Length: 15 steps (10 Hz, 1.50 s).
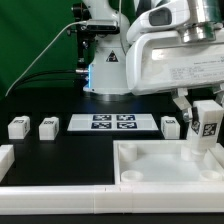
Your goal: Assemble one leg
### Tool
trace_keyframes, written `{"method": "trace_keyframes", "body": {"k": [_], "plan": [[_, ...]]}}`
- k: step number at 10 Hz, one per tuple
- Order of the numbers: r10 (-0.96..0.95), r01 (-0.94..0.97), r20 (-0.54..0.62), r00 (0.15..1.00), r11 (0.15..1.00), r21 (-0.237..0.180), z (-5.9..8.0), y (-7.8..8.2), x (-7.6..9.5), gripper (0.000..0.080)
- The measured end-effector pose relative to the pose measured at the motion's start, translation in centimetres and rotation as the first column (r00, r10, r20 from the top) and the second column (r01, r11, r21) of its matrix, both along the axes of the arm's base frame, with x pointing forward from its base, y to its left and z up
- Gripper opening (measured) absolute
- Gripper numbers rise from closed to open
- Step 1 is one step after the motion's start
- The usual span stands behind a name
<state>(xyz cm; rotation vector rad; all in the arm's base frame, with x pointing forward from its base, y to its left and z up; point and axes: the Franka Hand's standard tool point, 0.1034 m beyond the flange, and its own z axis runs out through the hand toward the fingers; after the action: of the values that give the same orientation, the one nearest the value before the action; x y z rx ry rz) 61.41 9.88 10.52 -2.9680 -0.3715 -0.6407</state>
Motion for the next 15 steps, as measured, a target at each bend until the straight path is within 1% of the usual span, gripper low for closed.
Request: {"method": "trace_keyframes", "body": {"k": [1, 4, 6, 7, 9, 10, 11, 15], "plan": [[-0.003, 0.003, 0.038, 0.999, 1.0, 0.002, 0.1, -0.2, 0.7, 0.0293], [-0.004, 0.004, 0.039, 0.999, 1.0, 0.005, 0.4, -0.1, 1.9, 0.0293], [-0.004, 0.004, 0.038, 0.999, 1.0, 0.007, 0.5, 0.0, 2.3, 0.0293], [-0.002, 0.001, 0.037, 0.999, 1.0, 0.008, 0.2, 0.2, 2.3, 0.0293], [0.001, -0.001, 0.031, 1.0, 1.0, 0.011, -1.0, 0.6, 2.2, 0.0293], [0.003, -0.004, 0.046, 0.999, 1.0, 0.014, -1.1, 1.0, 2.5, 0.0293], [0.008, -0.008, 0.039, 0.999, 1.0, 0.015, -1.7, 1.4, 2.3, 0.0293], [0.011, -0.012, 0.037, 0.999, 1.0, 0.014, -2.1, 1.5, 2.0, 0.0293]]}}
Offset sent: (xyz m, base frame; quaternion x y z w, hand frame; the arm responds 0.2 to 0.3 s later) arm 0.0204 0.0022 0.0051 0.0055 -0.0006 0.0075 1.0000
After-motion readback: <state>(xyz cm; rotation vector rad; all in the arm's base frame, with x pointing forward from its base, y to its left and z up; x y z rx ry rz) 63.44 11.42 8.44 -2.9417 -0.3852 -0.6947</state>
